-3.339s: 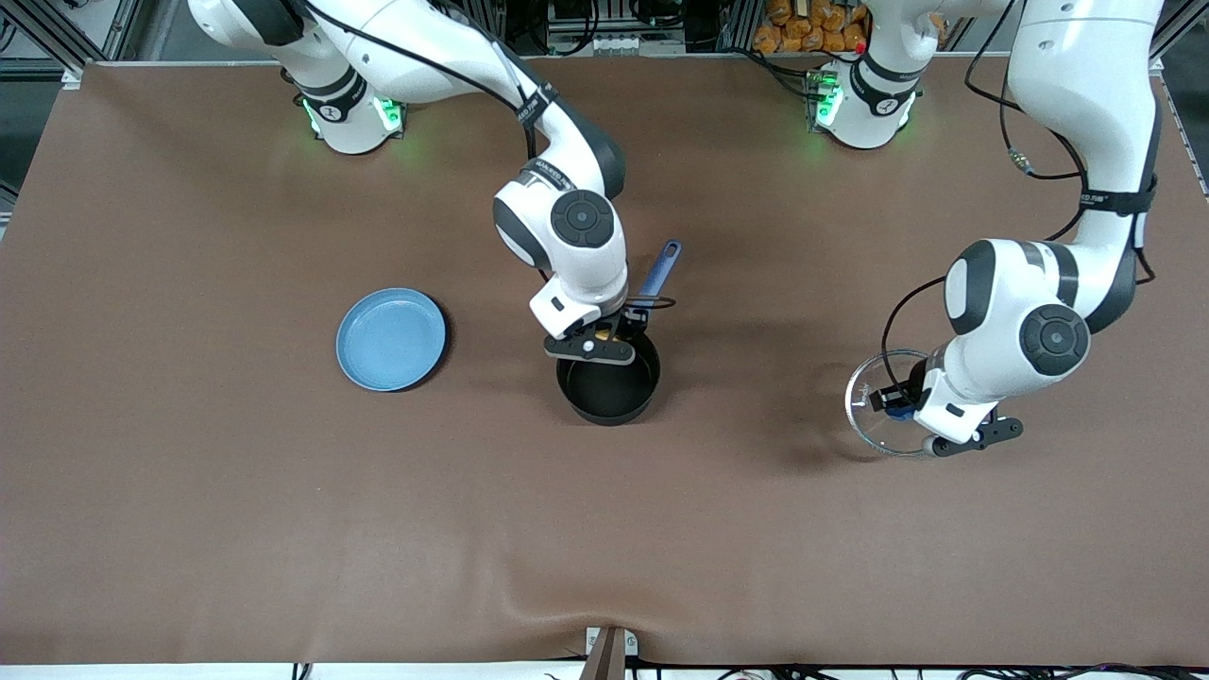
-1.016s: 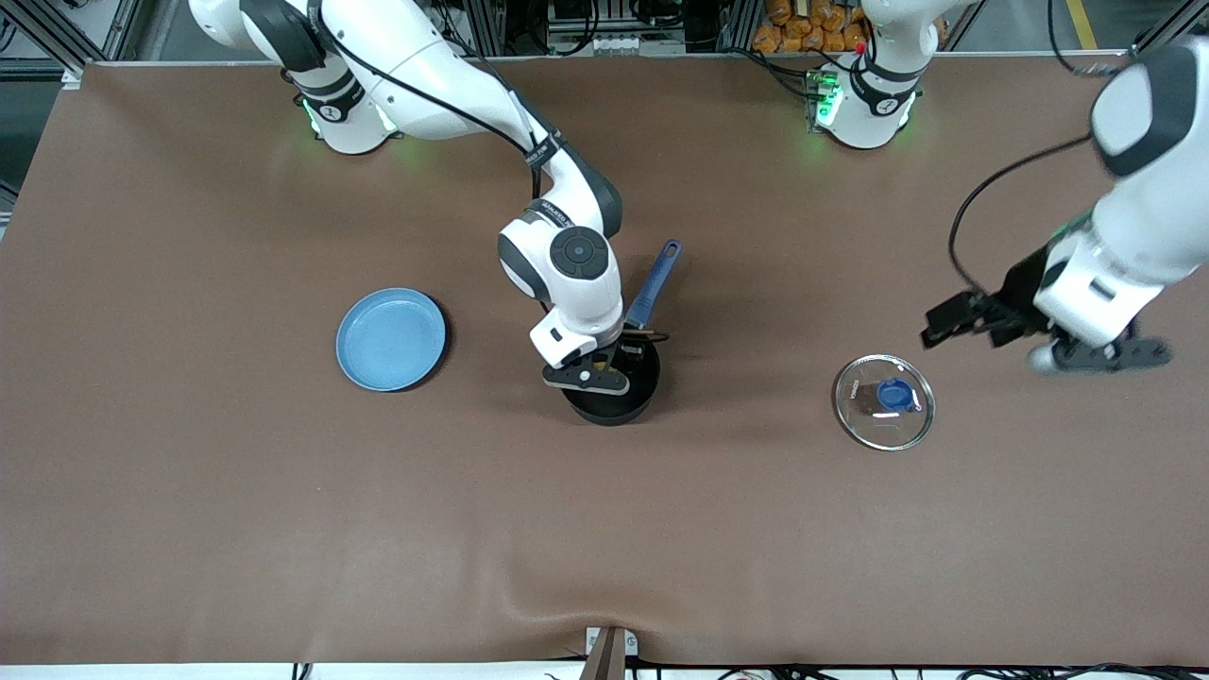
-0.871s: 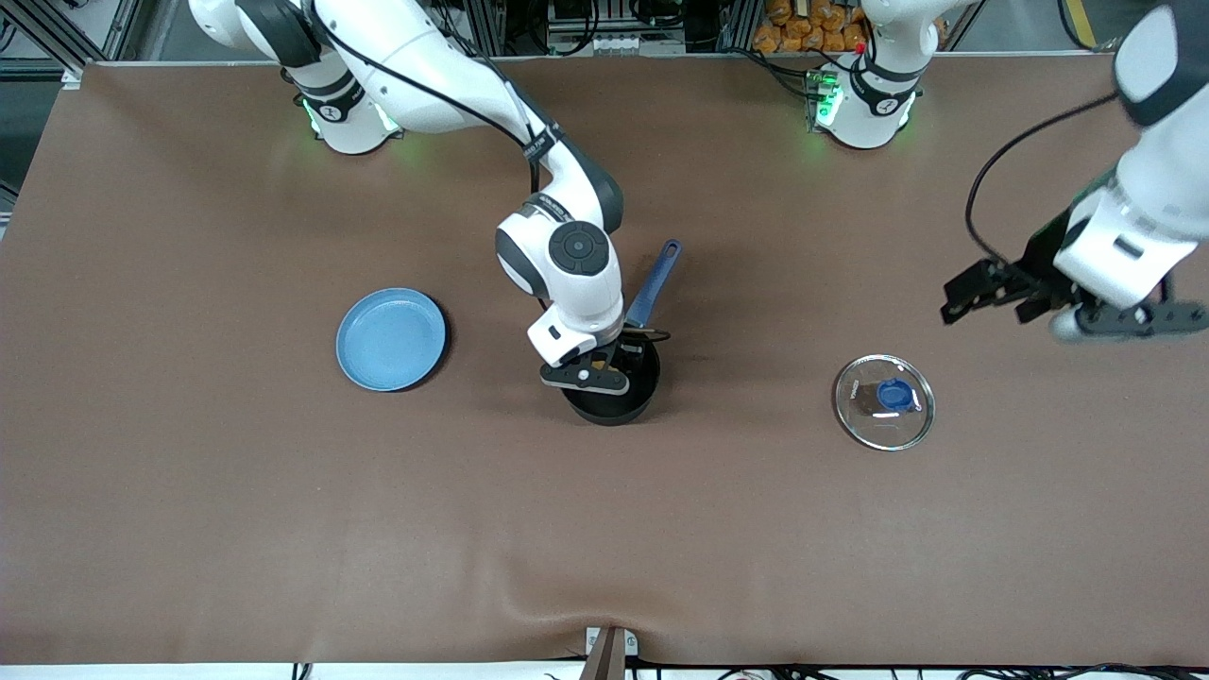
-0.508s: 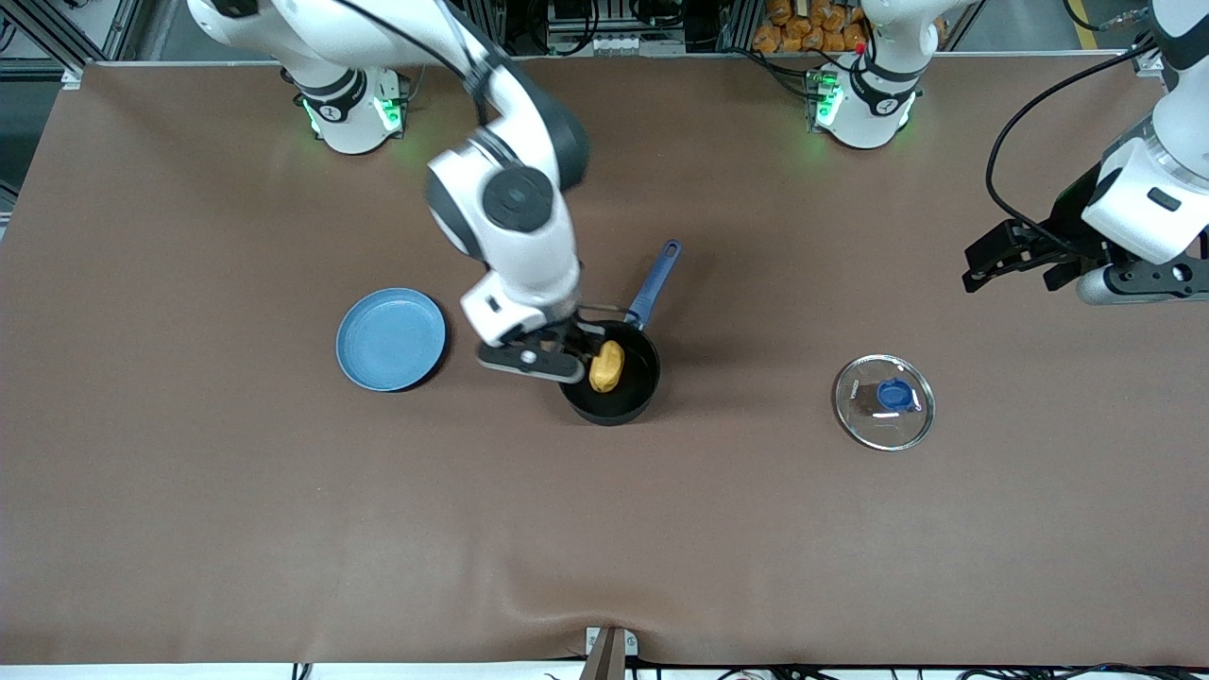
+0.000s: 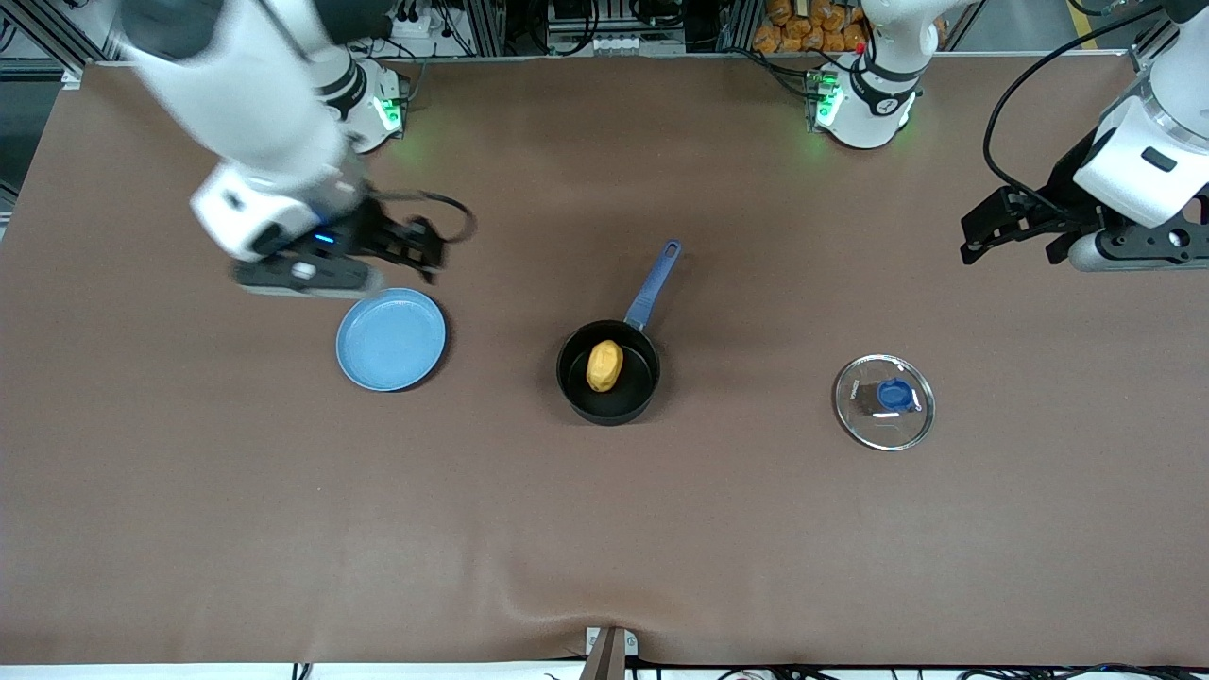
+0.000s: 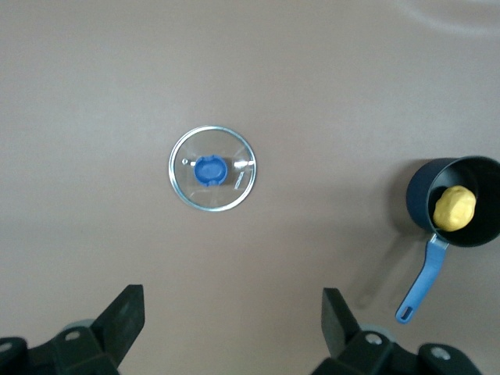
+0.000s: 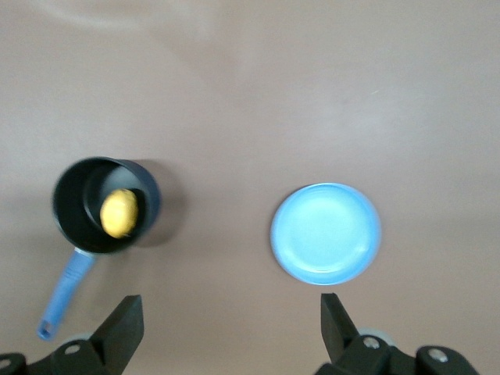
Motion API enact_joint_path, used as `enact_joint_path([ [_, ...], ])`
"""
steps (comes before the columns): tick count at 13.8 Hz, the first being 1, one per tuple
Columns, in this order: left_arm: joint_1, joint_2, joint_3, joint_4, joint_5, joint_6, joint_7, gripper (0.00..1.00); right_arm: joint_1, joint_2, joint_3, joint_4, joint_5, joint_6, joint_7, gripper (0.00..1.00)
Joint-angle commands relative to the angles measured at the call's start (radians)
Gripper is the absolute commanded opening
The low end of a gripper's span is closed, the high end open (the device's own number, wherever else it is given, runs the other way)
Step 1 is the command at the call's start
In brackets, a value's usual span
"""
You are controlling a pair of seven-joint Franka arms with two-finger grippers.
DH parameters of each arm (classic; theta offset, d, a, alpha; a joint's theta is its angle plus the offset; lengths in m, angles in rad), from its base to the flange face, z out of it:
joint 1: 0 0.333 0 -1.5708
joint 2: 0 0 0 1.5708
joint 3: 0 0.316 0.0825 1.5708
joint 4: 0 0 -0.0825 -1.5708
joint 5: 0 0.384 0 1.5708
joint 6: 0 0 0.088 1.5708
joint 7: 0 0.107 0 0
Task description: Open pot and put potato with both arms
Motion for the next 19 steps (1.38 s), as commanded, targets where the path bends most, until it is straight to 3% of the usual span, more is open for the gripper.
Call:
enact_joint_path([
  [1,0.008,-0.015,-0.004,0.008,0.031,-0.027,-0.019,1.0,-0.117,-0.132,0.02,-0.13,0.005,-0.006,-0.169,1.0],
  [6,0.01,-0.015,0.003,0.008,0.031,-0.029,-0.02,1.0,-0.289,-0.255,0.01,-0.251,-0.023,-0.009,-0.398,1.0],
  [16,0.011,-0.016,0.003,0.01,0.031,-0.029,-0.002,1.0,-0.376,-0.284,-0.023,-0.297,-0.047,0.009,-0.551,1.0],
  [19,-0.085,-0.056,0.101,-0.013,0.019,-0.03,0.001,1.0,-0.386,-0.281,-0.023,-0.293,-0.047,0.002,-0.553,1.0],
])
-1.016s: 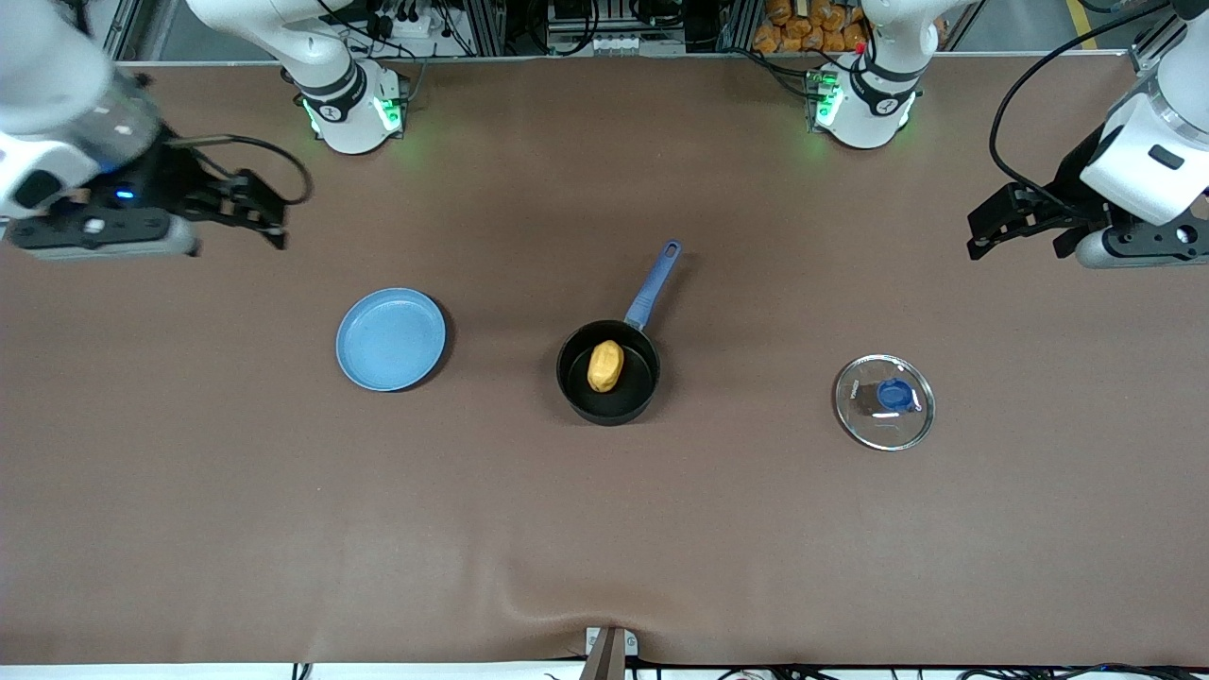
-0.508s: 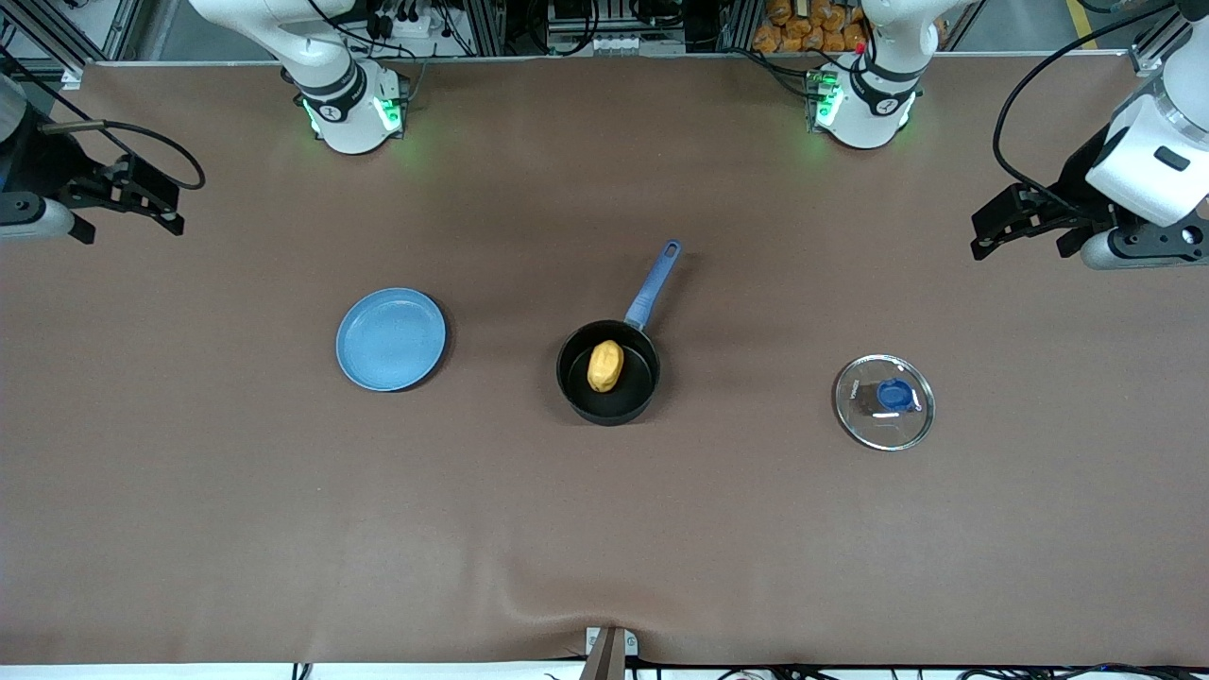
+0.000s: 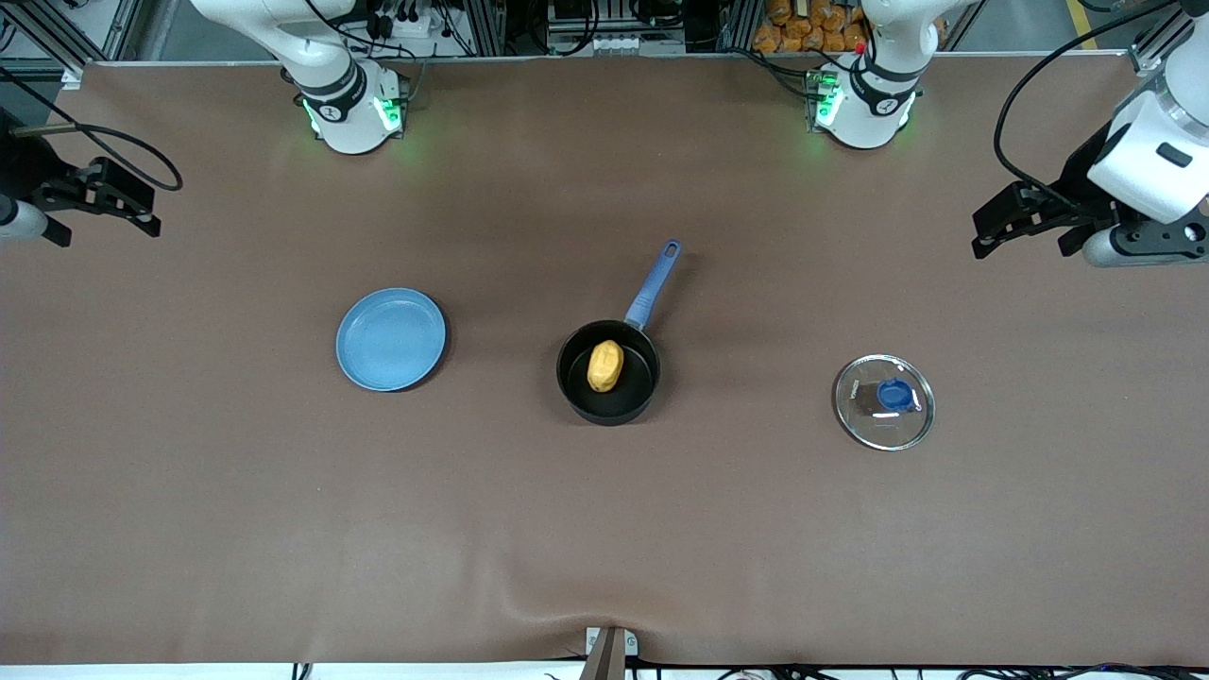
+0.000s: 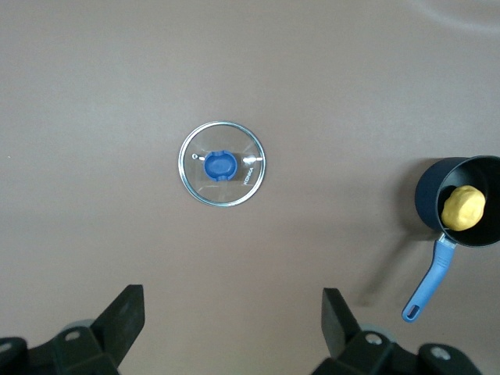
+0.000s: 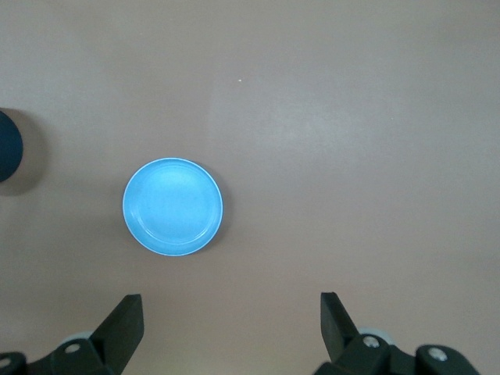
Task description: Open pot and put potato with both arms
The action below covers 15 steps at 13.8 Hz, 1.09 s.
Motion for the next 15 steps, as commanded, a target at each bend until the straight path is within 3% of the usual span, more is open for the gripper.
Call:
enact_joint_path([
  [1,-0.139,-0.059,0.152,-0.033,0.013,-0.022,0.002,1.0,-0.018,-0.036,0.012,-0.026,-0.01,0.002,-0.016,1.0],
  [3,-0.271,-0.087,0.287,-0.063,0.011,-0.024,0.002,1.0,-0.015,-0.057,0.012,-0.024,-0.009,0.002,-0.01,1.0],
  [7,-0.451,-0.16,0.466,-0.151,0.011,-0.027,0.001,1.0,-0.006,-0.071,0.012,-0.019,-0.01,-0.012,-0.005,1.0],
  [10,-0.452,-0.212,0.471,-0.202,0.013,-0.036,0.001,1.0,-0.009,-0.057,0.016,0.004,-0.009,-0.015,-0.007,1.0],
  [15,-0.436,-0.2,0.506,-0.156,0.022,-0.069,0.005,1.0,-0.007,-0.051,0.016,0.005,-0.007,-0.01,-0.008,1.0],
])
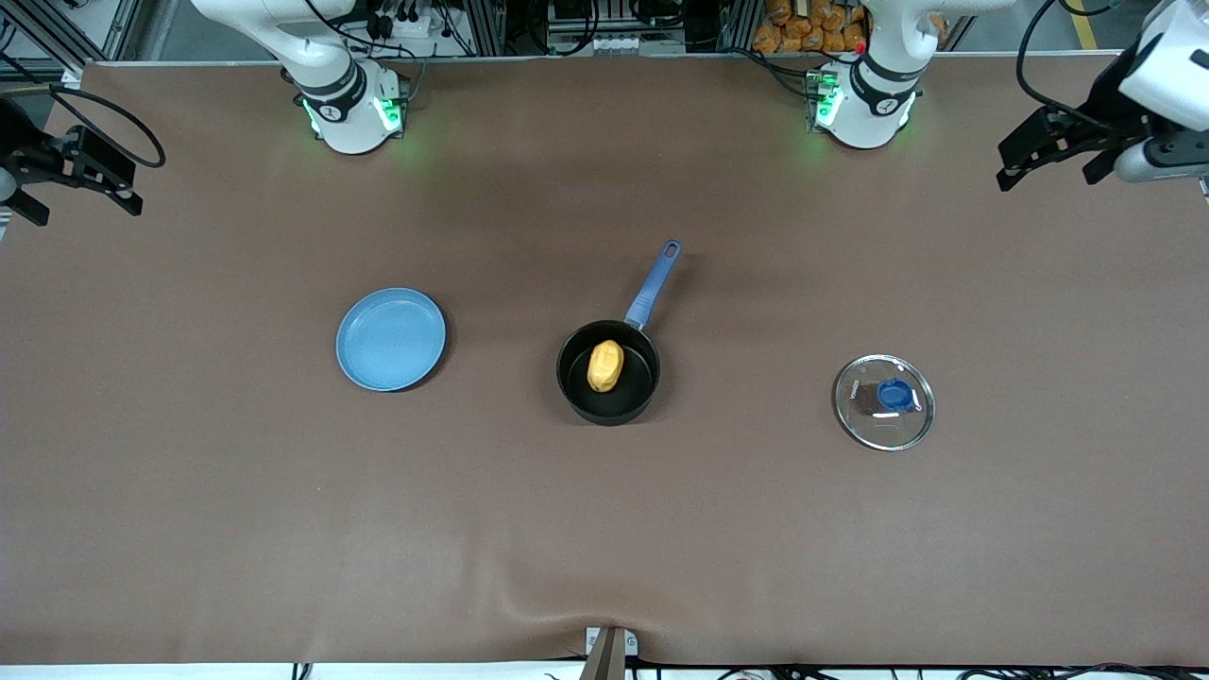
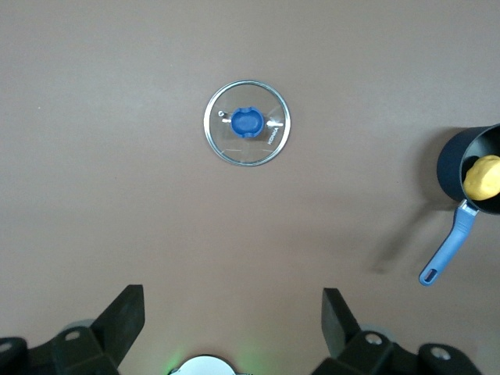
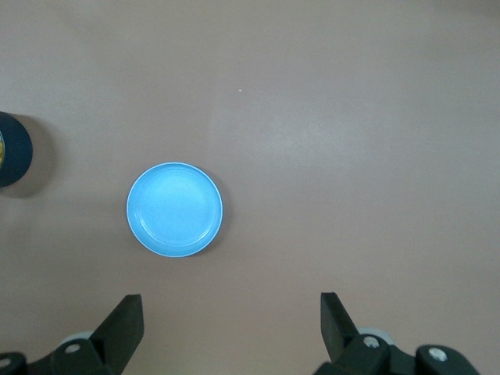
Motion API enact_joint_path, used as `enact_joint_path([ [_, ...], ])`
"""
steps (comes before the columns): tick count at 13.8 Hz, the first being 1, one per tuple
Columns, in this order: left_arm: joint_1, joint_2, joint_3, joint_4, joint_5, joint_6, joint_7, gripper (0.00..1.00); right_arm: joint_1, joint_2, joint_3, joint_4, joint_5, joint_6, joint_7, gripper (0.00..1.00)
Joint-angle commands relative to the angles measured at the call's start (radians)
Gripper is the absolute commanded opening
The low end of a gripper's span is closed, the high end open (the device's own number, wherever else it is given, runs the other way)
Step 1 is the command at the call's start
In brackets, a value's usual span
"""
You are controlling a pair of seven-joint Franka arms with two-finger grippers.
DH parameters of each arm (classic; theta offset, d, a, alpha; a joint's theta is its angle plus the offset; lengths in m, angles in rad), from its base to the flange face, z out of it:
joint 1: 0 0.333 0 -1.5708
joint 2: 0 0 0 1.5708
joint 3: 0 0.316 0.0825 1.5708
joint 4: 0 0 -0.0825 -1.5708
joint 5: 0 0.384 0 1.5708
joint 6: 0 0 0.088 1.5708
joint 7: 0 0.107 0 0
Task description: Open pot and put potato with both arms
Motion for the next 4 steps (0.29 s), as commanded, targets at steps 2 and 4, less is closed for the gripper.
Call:
enact_joint_path([
  [2,-0.004,0.012,0.014,0.039,0.022,-0.018,0.01,1.0,-0.004,0.005,0.007,0.01,-0.007,-0.002,-0.006,1.0],
  [4,-0.009,0.015,0.011,0.041,0.022,-0.02,0.008,1.0,-0.002,0.005,0.007,0.016,-0.006,-0.002,-0.004,1.0],
])
